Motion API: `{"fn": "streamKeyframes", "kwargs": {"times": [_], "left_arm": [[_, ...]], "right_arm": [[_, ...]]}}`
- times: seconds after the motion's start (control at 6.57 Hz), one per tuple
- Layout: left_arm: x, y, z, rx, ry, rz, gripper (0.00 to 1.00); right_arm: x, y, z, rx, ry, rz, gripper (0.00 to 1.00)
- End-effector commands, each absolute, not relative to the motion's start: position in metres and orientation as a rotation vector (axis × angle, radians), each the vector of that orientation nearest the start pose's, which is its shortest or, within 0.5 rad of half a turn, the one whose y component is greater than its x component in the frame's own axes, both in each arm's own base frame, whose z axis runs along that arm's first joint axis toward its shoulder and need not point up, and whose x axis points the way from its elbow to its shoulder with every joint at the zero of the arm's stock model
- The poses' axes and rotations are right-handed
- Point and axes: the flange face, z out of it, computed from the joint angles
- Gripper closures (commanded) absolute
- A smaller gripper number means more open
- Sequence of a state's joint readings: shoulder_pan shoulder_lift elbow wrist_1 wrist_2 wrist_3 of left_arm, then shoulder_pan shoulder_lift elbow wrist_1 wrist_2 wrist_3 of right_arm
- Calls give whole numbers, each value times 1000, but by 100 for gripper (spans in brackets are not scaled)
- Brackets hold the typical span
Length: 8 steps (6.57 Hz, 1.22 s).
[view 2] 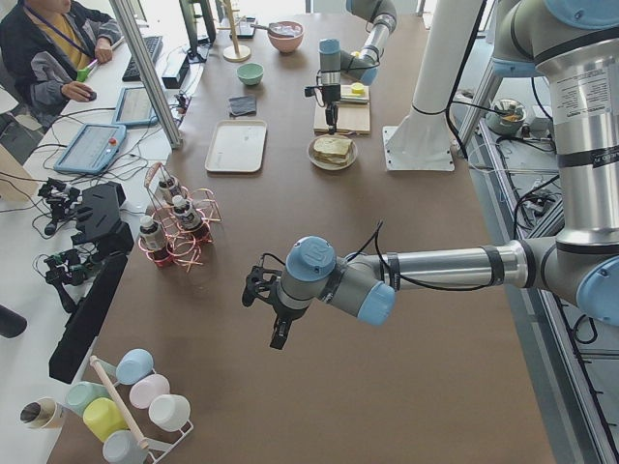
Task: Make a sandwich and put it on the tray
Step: 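Lay the bread slice on top of the egg and open the right gripper, then raise the right gripper away while the left gripper reaches toward the plate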
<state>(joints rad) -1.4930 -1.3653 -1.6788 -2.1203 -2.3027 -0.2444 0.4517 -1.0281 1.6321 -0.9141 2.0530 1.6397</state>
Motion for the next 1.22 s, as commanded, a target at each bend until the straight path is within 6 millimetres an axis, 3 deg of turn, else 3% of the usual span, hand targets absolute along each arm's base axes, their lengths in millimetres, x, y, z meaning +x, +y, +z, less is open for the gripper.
{"fn": "streamKeyframes", "kwargs": {"times": [0.0,0.15,0.3,0.46,0.61,0.76,1.07], "left_arm": [[1,-458,594,290,897,-82,2],[54,-476,551,260,963,-95,2],[125,-479,487,208,1054,-111,2],[187,-484,438,184,1115,-64,3],[246,-472,409,176,1113,-85,5],[305,-454,381,185,1124,-49,8],[429,-424,283,148,1086,-47,15]], "right_arm": [[-524,-399,249,-137,-1262,202,0],[-504,-410,244,-101,-1202,196,0],[-472,-414,238,-73,-1094,181,0],[-432,-418,239,-37,-1040,164,0],[-393,-420,271,0,-1004,127,0],[-371,-429,294,19,-974,119,0],[-316,-457,328,28,-955,88,0]]}}
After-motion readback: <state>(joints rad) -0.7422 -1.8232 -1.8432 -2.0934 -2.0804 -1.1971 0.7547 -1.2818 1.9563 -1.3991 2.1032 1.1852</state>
